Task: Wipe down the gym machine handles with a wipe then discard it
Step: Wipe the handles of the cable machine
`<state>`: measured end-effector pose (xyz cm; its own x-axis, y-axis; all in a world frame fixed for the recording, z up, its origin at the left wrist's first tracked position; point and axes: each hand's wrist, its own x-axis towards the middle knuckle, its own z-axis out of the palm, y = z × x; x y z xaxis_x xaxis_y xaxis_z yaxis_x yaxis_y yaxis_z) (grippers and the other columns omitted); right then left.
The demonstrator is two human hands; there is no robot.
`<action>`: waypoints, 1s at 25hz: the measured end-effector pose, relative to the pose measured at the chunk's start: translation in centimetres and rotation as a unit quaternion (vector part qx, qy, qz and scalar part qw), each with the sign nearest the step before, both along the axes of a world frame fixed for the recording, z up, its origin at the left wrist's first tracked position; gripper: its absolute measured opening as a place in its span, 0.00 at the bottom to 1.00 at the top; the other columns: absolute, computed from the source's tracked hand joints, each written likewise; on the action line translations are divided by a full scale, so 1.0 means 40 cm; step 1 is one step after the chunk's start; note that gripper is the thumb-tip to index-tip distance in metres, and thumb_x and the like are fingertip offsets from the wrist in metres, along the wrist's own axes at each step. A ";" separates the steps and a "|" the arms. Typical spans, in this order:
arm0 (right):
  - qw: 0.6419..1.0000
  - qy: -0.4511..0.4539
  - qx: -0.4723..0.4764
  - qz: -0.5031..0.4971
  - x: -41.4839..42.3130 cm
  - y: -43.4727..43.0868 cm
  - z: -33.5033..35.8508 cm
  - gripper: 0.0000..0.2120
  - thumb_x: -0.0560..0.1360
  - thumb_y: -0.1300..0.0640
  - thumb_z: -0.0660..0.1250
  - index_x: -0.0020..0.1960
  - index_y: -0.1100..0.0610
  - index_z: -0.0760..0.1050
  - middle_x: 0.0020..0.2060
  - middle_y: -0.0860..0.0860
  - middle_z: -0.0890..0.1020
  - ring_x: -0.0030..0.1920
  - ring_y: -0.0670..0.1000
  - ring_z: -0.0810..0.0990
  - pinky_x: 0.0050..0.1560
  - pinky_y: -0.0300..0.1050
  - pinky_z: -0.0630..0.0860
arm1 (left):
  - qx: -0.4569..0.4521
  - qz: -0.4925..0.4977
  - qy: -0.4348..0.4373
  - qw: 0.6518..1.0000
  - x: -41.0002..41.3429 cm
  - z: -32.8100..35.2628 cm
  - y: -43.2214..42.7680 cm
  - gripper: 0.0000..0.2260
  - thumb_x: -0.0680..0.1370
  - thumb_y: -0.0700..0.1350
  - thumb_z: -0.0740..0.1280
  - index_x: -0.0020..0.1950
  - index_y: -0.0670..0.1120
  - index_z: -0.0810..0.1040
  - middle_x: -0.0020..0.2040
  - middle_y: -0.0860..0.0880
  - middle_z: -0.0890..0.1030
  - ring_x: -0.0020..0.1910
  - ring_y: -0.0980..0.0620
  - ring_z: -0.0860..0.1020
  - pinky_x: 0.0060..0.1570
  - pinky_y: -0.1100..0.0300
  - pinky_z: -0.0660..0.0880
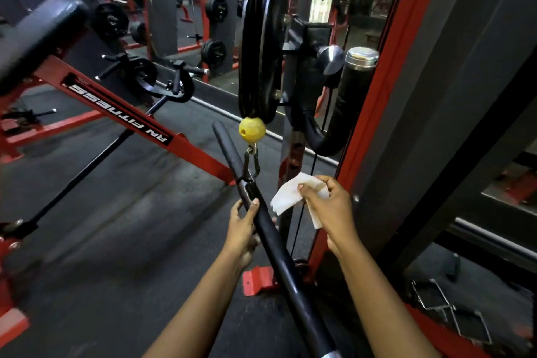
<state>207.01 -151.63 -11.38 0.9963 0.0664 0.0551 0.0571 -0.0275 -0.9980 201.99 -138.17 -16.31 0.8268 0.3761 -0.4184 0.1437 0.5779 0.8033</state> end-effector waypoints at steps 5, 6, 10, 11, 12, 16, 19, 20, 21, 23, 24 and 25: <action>0.999 -0.029 -0.009 0.043 -0.016 0.073 0.070 0.11 0.73 0.66 0.65 0.41 0.51 0.77 0.38 0.45 0.80 0.40 0.42 0.78 0.41 0.35 0.76 | -0.058 -0.052 -0.042 0.996 -0.011 -0.022 0.057 0.20 0.77 0.43 0.65 0.66 0.52 0.62 0.40 0.42 0.79 0.34 0.47 0.82 0.34 0.54 0.81; 0.998 -0.034 -0.022 0.054 -0.014 0.088 0.090 0.11 0.73 0.67 0.64 0.43 0.51 0.77 0.39 0.44 0.80 0.40 0.41 0.78 0.42 0.34 0.75 | -0.064 -0.065 -0.048 0.995 -0.013 -0.020 0.067 0.20 0.77 0.43 0.65 0.66 0.52 0.63 0.35 0.44 0.78 0.34 0.47 0.82 0.33 0.55 0.81; 0.986 -0.077 -0.148 0.010 0.009 0.143 0.145 0.12 0.70 0.65 0.70 0.43 0.49 0.73 0.38 0.45 0.79 0.40 0.44 0.77 0.41 0.39 0.74 | -0.099 -0.105 -0.053 0.988 -0.007 -0.029 0.126 0.20 0.77 0.41 0.65 0.66 0.50 0.64 0.28 0.46 0.77 0.32 0.46 0.81 0.28 0.57 0.80; 0.979 -0.089 -0.181 -0.005 0.011 0.152 0.162 0.12 0.69 0.64 0.71 0.40 0.48 0.74 0.36 0.44 0.79 0.38 0.43 0.77 0.37 0.38 0.73 | -0.105 -0.115 -0.055 0.986 -0.004 -0.028 0.141 0.20 0.77 0.41 0.65 0.67 0.49 0.64 0.33 0.43 0.79 0.34 0.45 0.82 0.31 0.54 0.81; 0.975 -0.093 -0.201 -0.010 0.014 0.160 0.180 0.10 0.69 0.63 0.71 0.38 0.48 0.76 0.32 0.43 0.80 0.34 0.41 0.78 0.34 0.36 0.72 | -0.101 -0.124 -0.053 0.986 -0.003 -0.024 0.155 0.21 0.77 0.41 0.66 0.68 0.49 0.64 0.39 0.41 0.81 0.36 0.44 0.82 0.36 0.50 0.82; 0.952 -0.117 -0.284 -0.017 0.040 0.192 0.240 0.08 0.71 0.60 0.68 0.49 0.54 0.83 0.45 0.47 0.84 0.47 0.44 0.82 0.48 0.38 0.77 | -0.079 -0.146 -0.043 0.985 0.009 -0.018 0.202 0.24 0.76 0.41 0.66 0.71 0.50 0.63 0.49 0.41 0.80 0.43 0.40 0.81 0.28 0.57 0.80; 0.789 -0.251 -0.558 -0.048 0.078 0.204 0.220 0.17 0.73 0.59 0.65 0.60 0.63 0.75 0.61 0.56 0.77 0.60 0.54 0.76 0.58 0.42 0.71 | -0.070 -0.158 -0.049 0.984 0.016 -0.019 0.230 0.27 0.76 0.41 0.66 0.73 0.50 0.60 0.48 0.43 0.80 0.43 0.41 0.81 0.26 0.59 0.78; 0.737 -0.274 -0.617 -0.040 0.091 0.211 0.208 0.18 0.74 0.59 0.63 0.62 0.65 0.72 0.63 0.58 0.74 0.62 0.56 0.74 0.59 0.45 0.71 | -0.066 -0.162 -0.051 0.983 0.018 -0.020 0.237 0.28 0.76 0.41 0.66 0.73 0.50 0.60 0.48 0.43 0.80 0.44 0.41 0.81 0.25 0.60 0.78; 0.697 -0.279 -0.660 -0.032 0.100 0.221 0.200 0.18 0.75 0.59 0.61 0.63 0.66 0.69 0.65 0.59 0.71 0.64 0.56 0.71 0.60 0.46 0.71 | -0.062 -0.166 -0.050 0.983 0.021 -0.022 0.242 0.28 0.76 0.41 0.67 0.73 0.51 0.59 0.49 0.43 0.80 0.44 0.41 0.81 0.25 0.60 0.77; 0.647 -0.245 -0.721 -0.029 0.113 0.237 0.196 0.20 0.77 0.64 0.58 0.68 0.67 0.63 0.69 0.59 0.63 0.66 0.56 0.66 0.56 0.46 0.72 | -0.063 -0.167 -0.046 0.983 0.025 -0.025 0.247 0.27 0.76 0.40 0.66 0.72 0.51 0.60 0.49 0.42 0.79 0.44 0.41 0.81 0.28 0.57 0.79; 0.632 -0.227 -0.741 -0.034 0.116 0.243 0.196 0.21 0.77 0.67 0.57 0.69 0.67 0.61 0.70 0.60 0.60 0.66 0.57 0.66 0.53 0.46 0.73 | -0.066 -0.167 -0.044 0.983 0.027 -0.027 0.248 0.27 0.76 0.40 0.66 0.71 0.52 0.60 0.49 0.42 0.79 0.44 0.41 0.81 0.34 0.53 0.81; 0.616 -0.216 -0.757 -0.041 0.118 0.245 0.195 0.20 0.77 0.68 0.56 0.69 0.67 0.61 0.71 0.61 0.59 0.65 0.57 0.67 0.51 0.46 0.75 | -0.070 -0.166 -0.044 0.983 0.027 -0.029 0.249 0.27 0.76 0.40 0.66 0.71 0.52 0.61 0.50 0.42 0.79 0.44 0.41 0.81 0.40 0.49 0.81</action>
